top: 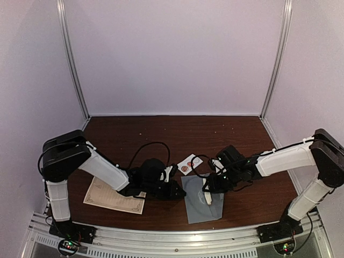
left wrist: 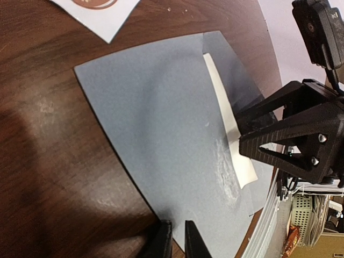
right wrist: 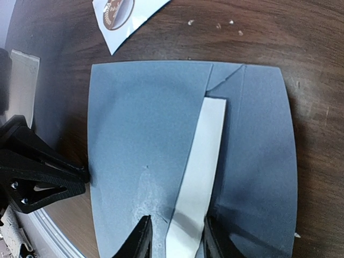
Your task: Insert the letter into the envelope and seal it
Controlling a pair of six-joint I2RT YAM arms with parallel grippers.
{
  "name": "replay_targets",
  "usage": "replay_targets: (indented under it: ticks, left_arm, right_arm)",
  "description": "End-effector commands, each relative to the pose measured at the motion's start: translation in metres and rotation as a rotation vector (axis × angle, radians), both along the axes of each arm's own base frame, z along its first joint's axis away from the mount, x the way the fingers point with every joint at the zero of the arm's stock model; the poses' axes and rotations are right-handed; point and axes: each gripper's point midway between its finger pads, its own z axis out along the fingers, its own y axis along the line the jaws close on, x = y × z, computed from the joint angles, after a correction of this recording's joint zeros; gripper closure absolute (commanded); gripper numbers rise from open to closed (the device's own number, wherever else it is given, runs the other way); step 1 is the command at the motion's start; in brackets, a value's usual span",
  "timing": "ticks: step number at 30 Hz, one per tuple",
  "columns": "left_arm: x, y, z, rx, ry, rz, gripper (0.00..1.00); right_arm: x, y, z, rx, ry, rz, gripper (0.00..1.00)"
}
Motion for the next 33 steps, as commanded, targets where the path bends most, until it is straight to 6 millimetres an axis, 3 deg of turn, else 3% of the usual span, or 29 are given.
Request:
replay_targets:
  ticks: [1, 14, 24, 29, 33]
  left_arm:
    - [-0.002, 0.005, -0.020, 0.051, 0.024, -0.003, 0.89]
    - [-0.002, 0.003, -0.019, 0.047, 0.024, -0.008, 0.89]
    - [0.000, 0.002, -0.015, 0.036, 0.014, 0.001, 0.89]
    - [0.017, 0.013, 0.012, 0.050, -0.092, 0.046, 0.87]
    - [0.038, 0.033, 0.049, 0.084, -0.204, 0.105, 0.70]
  right_arm:
    - [-0.003, 0.010, -0.003, 0.004, 0.017, 0.017, 0.66]
    - [-0.006, 0.025, -0.003, 0.018, 0.020, 0.043, 0.66]
    - [-0.004, 0.026, 0.002, 0.019, 0.002, 0.035, 0.65]
    - [0.008, 0.017, 0.025, -0.017, -0.086, 0.015, 0.61]
    - [0.021, 0.005, 0.051, -0.046, -0.164, -0.008, 0.51]
